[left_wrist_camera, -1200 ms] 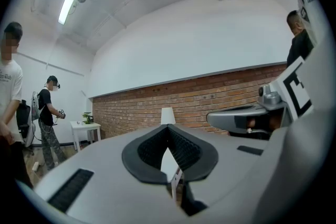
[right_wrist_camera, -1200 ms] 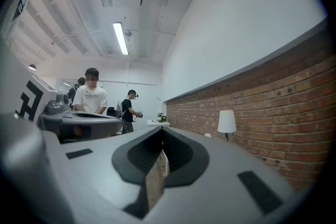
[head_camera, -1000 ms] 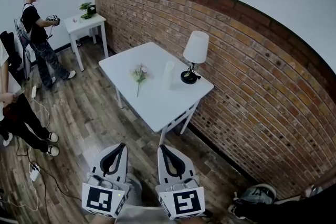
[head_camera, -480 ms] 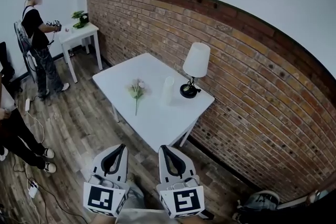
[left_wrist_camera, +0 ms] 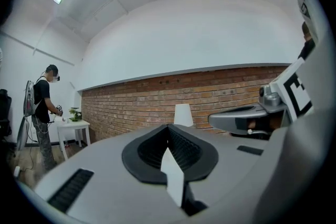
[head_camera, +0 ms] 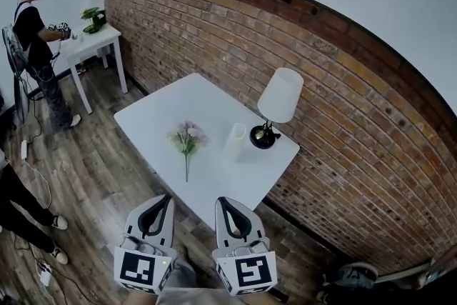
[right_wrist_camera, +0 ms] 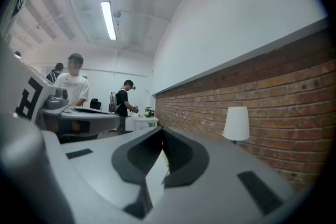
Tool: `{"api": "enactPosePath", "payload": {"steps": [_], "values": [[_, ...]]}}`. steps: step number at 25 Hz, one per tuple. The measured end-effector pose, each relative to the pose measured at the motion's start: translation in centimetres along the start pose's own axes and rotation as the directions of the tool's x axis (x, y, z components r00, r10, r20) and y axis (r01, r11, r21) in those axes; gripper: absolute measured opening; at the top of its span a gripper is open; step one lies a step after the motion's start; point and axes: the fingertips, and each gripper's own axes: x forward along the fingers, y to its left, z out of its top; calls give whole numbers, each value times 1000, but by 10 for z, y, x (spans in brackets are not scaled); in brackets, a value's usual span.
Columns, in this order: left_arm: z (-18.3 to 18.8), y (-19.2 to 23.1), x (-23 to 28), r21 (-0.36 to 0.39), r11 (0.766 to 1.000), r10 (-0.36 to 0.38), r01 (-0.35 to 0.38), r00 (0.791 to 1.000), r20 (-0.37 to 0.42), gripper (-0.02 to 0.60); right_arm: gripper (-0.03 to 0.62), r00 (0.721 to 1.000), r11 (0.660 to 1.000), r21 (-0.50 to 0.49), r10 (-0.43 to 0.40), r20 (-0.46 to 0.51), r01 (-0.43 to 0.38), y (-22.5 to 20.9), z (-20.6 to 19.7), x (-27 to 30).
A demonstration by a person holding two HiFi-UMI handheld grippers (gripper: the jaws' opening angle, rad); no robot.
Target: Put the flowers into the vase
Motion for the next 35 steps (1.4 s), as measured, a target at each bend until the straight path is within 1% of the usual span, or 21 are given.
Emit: {"api": "enactPosePath", "payload": {"steps": [8, 13, 17, 21, 25, 28, 35], "values": [[-5, 55, 57, -12, 1000, -29, 28, 999, -32, 8, 6, 999, 1000, 5, -11, -42, 12, -5, -3, 80], [-6, 79, 87, -13, 999, -52, 52, 998, -30, 8, 6, 998, 1000, -6, -25, -57, 25, -10, -4, 117], [-9, 92, 107, -24, 996, -85, 84, 996, -33, 8, 6, 996, 999, -10, -47, -71, 46, -14, -6, 138], [-8, 101, 122, -19, 993, -114, 114, 993, -33, 8, 6, 994, 998, -13, -70, -83, 69, -17, -8, 156], [-14, 108, 133, -37, 989, -143, 142, 989, -43, 8, 6, 992, 997, -19, -72, -104, 70, -16, -13, 171], [-21, 115, 139, -58, 988, -147, 144, 988, -52, 8, 6, 990, 997, -25, -74, -123, 71, -16, -17, 180], [-39, 130, 144, -90, 989, -125, 117, 988, -87, 8, 6, 984, 999, -17, -47, -173, 45, -10, -34, 195]]}}
